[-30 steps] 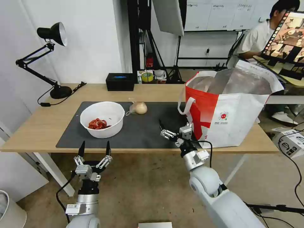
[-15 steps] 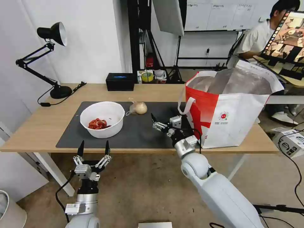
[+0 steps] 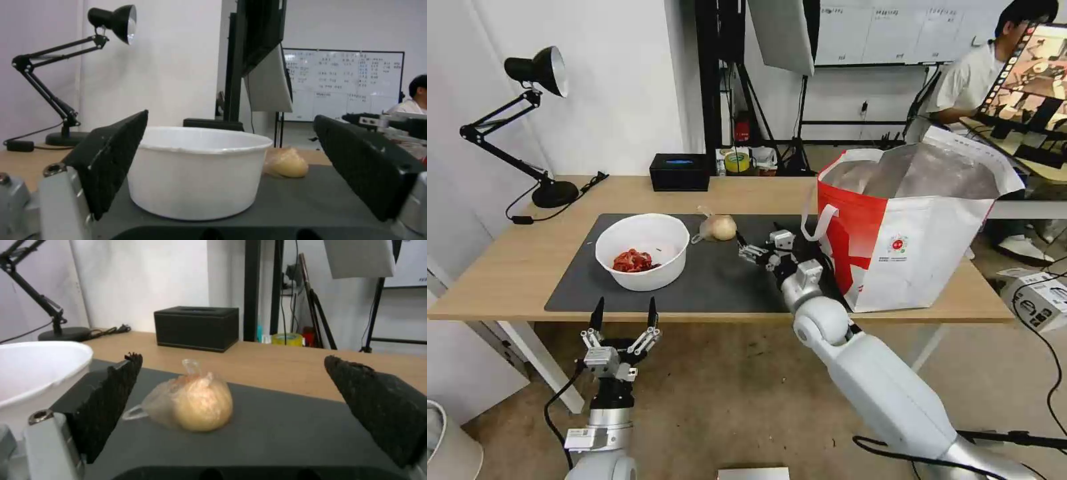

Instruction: Pick up the trash from the table and place it into the takeout bag.

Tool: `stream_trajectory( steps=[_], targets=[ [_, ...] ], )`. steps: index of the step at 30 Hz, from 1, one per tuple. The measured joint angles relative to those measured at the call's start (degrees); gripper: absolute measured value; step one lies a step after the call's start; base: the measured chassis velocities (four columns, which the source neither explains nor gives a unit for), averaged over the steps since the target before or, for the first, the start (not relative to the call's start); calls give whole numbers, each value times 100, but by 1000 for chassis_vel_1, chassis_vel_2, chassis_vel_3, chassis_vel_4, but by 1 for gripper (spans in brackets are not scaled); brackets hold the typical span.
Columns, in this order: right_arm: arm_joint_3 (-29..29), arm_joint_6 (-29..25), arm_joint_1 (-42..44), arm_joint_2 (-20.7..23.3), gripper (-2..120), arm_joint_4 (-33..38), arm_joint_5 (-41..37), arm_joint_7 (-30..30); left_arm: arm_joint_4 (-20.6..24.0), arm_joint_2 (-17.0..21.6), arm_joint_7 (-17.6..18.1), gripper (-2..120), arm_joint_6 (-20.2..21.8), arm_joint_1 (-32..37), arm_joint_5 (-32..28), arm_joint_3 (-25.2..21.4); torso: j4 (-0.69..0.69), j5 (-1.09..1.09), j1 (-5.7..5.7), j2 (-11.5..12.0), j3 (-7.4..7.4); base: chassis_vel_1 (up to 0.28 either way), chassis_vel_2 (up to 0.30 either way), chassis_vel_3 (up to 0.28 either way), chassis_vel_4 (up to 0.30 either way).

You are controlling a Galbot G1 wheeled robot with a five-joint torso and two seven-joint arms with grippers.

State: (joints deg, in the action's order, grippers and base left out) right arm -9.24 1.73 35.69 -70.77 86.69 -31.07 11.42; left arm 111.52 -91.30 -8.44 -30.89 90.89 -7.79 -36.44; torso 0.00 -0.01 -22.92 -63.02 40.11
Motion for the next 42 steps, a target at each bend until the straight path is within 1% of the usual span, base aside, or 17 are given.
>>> stream_trajectory(
  steps=[5,8,18,20,25,33,36,42],
  targets=[
    [-136,122,-328,-100,100,-309,-172,72,0,-1,3,100,-4,0,0,-4,1,0,0,0,0,0,0,0,0],
    [-214,155,-543,-208,100,-628,-217,96,-1,0,6,100,-6,-1,-5,-20,0,1,0,-1,0,0,0,0,0],
    [-344,159,-762,-363,100,-1092,-227,29,-29,0,8,100,-18,-14,-27,-48,0,0,1,-1,0,0,0,0,0],
    [-355,159,-879,-456,100,-1320,-227,-27,-47,1,8,100,-20,-19,-31,-52,0,0,1,-1,0,0,0,0,0],
    [-395,159,-999,-565,100,-1555,-221,-98,-51,1,8,100,-23,-16,-33,-50,0,1,1,-1,0,0,0,0,0],
    [-505,150,-1203,-881,100,-1972,-196,-143,-65,2,8,100,-45,-9,-37,-58,0,0,1,-1,0,0,0,0,0],
    [-512,136,-1291,-1084,100,-2260,-174,-145,-69,1,8,100,-72,-5,-38,-57,1,1,1,0,0,0,0,0,0],
    [-494,114,-1382,-1257,100,-2534,-95,-178,-81,1,8,100,-91,-2,-41,-71,0,0,1,-1,0,0,0,0,0]
  ],
)
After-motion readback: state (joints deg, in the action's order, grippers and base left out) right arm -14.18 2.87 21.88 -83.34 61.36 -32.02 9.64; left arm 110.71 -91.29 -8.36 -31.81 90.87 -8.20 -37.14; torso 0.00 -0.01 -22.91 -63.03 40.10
